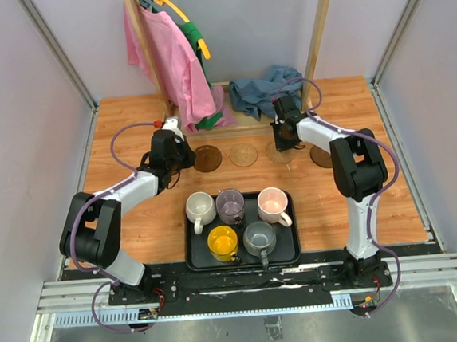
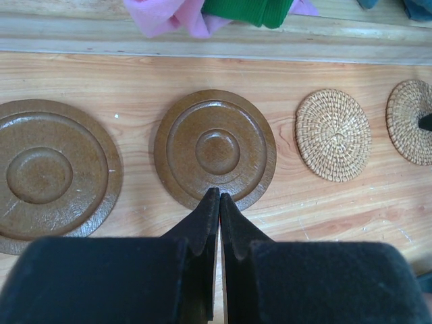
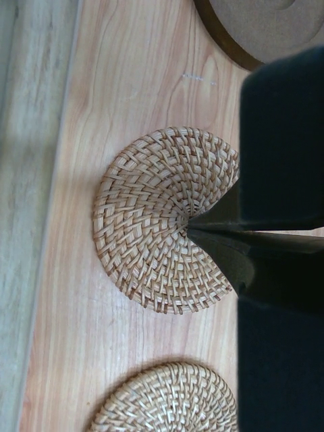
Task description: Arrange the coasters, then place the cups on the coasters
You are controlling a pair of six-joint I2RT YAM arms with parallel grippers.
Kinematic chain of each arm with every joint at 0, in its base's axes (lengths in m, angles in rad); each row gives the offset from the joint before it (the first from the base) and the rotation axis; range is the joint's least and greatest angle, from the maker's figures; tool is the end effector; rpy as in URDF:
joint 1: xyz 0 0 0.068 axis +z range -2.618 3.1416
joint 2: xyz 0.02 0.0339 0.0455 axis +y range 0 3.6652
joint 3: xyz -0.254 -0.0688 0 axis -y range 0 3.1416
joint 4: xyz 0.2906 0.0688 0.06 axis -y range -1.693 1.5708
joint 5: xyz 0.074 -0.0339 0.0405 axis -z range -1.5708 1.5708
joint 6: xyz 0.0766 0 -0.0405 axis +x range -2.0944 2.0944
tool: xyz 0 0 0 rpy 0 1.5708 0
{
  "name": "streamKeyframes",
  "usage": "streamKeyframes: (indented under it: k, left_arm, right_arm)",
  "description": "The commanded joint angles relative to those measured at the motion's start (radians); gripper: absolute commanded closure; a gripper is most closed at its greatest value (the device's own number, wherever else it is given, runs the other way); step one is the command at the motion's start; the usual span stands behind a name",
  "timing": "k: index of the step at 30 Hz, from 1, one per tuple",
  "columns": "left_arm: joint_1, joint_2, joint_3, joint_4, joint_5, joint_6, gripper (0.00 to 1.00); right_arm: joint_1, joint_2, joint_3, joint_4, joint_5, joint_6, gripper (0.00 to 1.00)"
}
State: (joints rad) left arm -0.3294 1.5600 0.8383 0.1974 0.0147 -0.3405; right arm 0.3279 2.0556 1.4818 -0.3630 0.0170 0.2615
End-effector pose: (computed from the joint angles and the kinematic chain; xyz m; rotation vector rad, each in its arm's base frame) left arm 0.3832 -0.1322 0.1452 -0.0028 2.1228 -0.4173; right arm 0.4778 0.1611 0.1096 -0.0767 2.5202 0.2197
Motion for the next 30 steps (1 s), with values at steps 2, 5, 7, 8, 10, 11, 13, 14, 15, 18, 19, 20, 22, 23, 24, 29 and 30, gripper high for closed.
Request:
streamKeyframes:
  k: [2, 5, 7, 8, 10, 11, 13, 14, 15, 18, 19, 20, 22, 23, 24, 29, 30]
  left_arm:
    - [0.003, -0.008, -0.004, 0.004, -0.015, 0.008, 0.94]
    - [0.003, -0.002, -0.002, 0.003, -0.016, 0.006, 0.94]
    - [0.003, 0.0, -0.002, 0.002, -0.015, 0.006, 0.94]
    - [0.003, 0.002, 0.0, 0.001, -0.015, 0.007, 0.94]
    - [0.004, 0.003, 0.001, 0.002, -0.013, 0.008, 0.94]
    - [0.003, 0.003, 0.002, 0.002, -0.013, 0.008, 0.94]
    - [0.004, 0.004, 0.002, 0.002, -0.012, 0.009, 0.94]
    - [0.003, 0.004, 0.002, 0.002, -0.013, 0.01, 0.94]
    - [0.004, 0.004, 0.002, 0.002, -0.012, 0.01, 0.94]
    - [0.004, 0.006, 0.0, 0.002, -0.012, 0.01, 0.94]
    - [0.003, 0.006, -0.001, 0.002, -0.011, 0.01, 0.94]
    - [0.004, 0.006, -0.001, 0.002, -0.011, 0.01, 0.94]
    - [0.003, 0.005, -0.003, 0.001, -0.011, 0.011, 0.94]
    - [0.003, 0.003, -0.003, 0.001, -0.012, 0.011, 0.94]
    - [0.004, 0.0, -0.003, 0.0, -0.01, 0.011, 0.94]
    - [0.003, -0.021, -0.012, -0.003, -0.016, 0.012, 0.94]
    - [0.003, -0.024, -0.014, -0.003, -0.016, 0.012, 0.94]
  right_arm:
    - [0.048, 0.039, 0.014, -0.04, -0.017, -0.007, 0.98]
    - [0.06, 0.04, 0.014, -0.047, -0.004, -0.01, 0.98]
    - [0.065, 0.038, 0.012, -0.048, 0.007, -0.008, 0.98]
    - [0.066, 0.037, 0.009, -0.049, 0.011, -0.006, 0.98]
    - [0.066, 0.038, 0.005, -0.049, 0.02, -0.002, 0.98]
    - [0.065, 0.038, 0.006, -0.051, 0.026, -0.003, 0.98]
    - [0.065, 0.042, 0.011, -0.052, 0.035, -0.004, 0.98]
    - [0.065, 0.043, 0.013, -0.052, 0.039, -0.005, 0.98]
    - [0.063, 0.044, 0.021, -0.053, 0.043, -0.006, 0.98]
    - [0.064, 0.04, 0.045, -0.054, 0.063, -0.018, 0.97]
    - [0.064, 0.034, 0.054, -0.054, 0.07, -0.025, 0.97]
    - [0.063, 0.026, 0.066, -0.055, 0.077, -0.033, 0.97]
    - [0.063, 0.009, 0.093, -0.055, 0.09, -0.055, 0.96]
    - [0.063, 0.001, 0.11, -0.056, 0.098, -0.066, 0.96]
    - [0.062, -0.007, 0.128, -0.059, 0.105, -0.076, 0.96]
    - [0.062, -0.086, 0.157, -0.087, 0.146, -0.091, 0.95]
    - [0.061, -0.113, 0.147, -0.087, 0.161, -0.088, 0.94]
